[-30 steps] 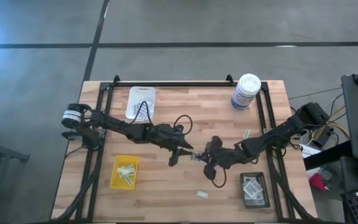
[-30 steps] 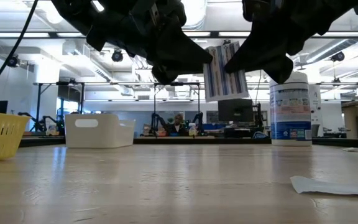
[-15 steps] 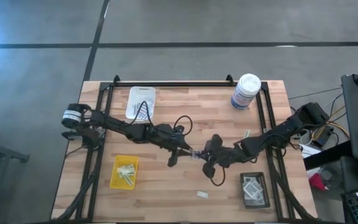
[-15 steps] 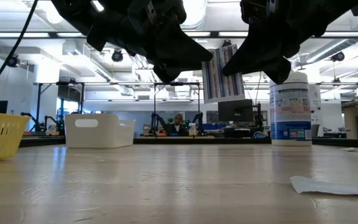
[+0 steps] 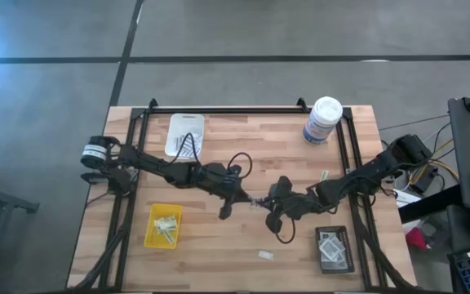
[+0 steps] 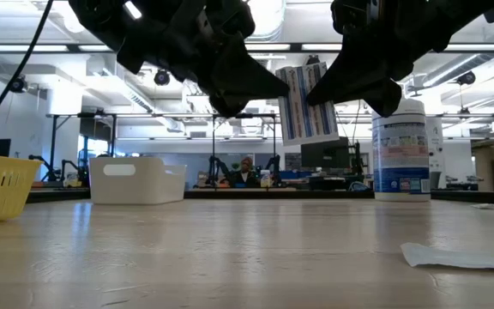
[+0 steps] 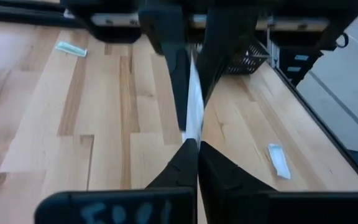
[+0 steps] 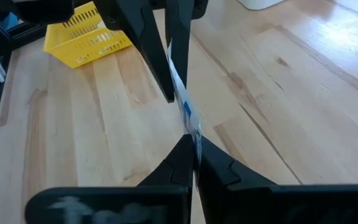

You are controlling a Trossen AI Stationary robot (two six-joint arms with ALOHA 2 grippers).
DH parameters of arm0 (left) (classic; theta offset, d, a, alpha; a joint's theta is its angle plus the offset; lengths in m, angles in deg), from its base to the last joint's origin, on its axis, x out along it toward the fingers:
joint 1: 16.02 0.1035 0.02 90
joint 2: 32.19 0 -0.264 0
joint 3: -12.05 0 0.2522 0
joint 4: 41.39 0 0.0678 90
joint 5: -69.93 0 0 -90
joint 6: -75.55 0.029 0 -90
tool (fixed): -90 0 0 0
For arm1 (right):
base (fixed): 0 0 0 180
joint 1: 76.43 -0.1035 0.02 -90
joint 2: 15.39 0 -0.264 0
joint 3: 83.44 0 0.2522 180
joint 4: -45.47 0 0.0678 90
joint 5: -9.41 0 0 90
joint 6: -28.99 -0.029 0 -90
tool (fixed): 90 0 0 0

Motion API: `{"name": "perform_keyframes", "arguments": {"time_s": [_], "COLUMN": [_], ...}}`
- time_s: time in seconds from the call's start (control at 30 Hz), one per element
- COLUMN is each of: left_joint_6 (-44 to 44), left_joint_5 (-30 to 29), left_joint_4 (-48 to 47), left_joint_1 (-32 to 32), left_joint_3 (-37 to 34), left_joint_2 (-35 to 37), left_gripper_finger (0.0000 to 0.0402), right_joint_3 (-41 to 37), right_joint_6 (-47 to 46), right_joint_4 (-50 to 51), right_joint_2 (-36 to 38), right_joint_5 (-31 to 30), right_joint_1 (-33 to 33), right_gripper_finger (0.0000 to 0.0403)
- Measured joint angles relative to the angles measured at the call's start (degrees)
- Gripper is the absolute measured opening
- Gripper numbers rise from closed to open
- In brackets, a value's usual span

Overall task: Pick & Place First Aid Supplies
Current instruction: Put the blue bandage into the white bin

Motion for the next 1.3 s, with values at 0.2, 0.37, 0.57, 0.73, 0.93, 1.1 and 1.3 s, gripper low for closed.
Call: {"name": "perform_keyframes", "arguments": {"time_s": [0.2,0.37,0.57,0.73,0.93,1.1,1.3], "left_joint_6": [-0.33,-0.74,-0.77,-1.65,-2.51,-2.64,-2.06], "left_joint_5": [-0.24,-0.63,-0.09,0.49,-0.53,-4.13,-4.26], "left_joint_4": [2.59,5.99,7.95,8.67,8.97,8.92,8.82], "left_joint_1": [0.0,0.04,0.04,-0.05,-0.04,-0.04,0.04], "left_joint_3": [-2.5,-3.79,-3.77,-3.77,-3.77,-3.77,-3.75], "left_joint_2": [0.0,0.0,0.0,0.0,0.0,0.0,0.0], "left_gripper_finger": [0.0002,0.0001,0.0001,0.0006,0.0022,0.0035,0.0052], "right_joint_3": [0.0,0.0,-0.02,-0.02,-0.04,-0.04,-0.04], "right_joint_6": [-0.4,-0.68,-0.7,-0.54,0.13,0.33,0.35], "right_joint_4": [-0.02,-0.04,-0.06,-0.24,-2.1,-2.43,-2.4], "right_joint_2": [0.01,0.02,0.01,0.0,0.02,0.0,0.01], "right_joint_5": [0.0,-0.01,-3.04,-3.29,-2.76,-2.61,-2.37], "right_joint_1": [0.0,0.02,0.21,0.26,0.26,0.29,0.31], "right_gripper_finger": [0.0009,0.0009,0.0027,0.0039,0.0043,0.0021,0.0009]}}
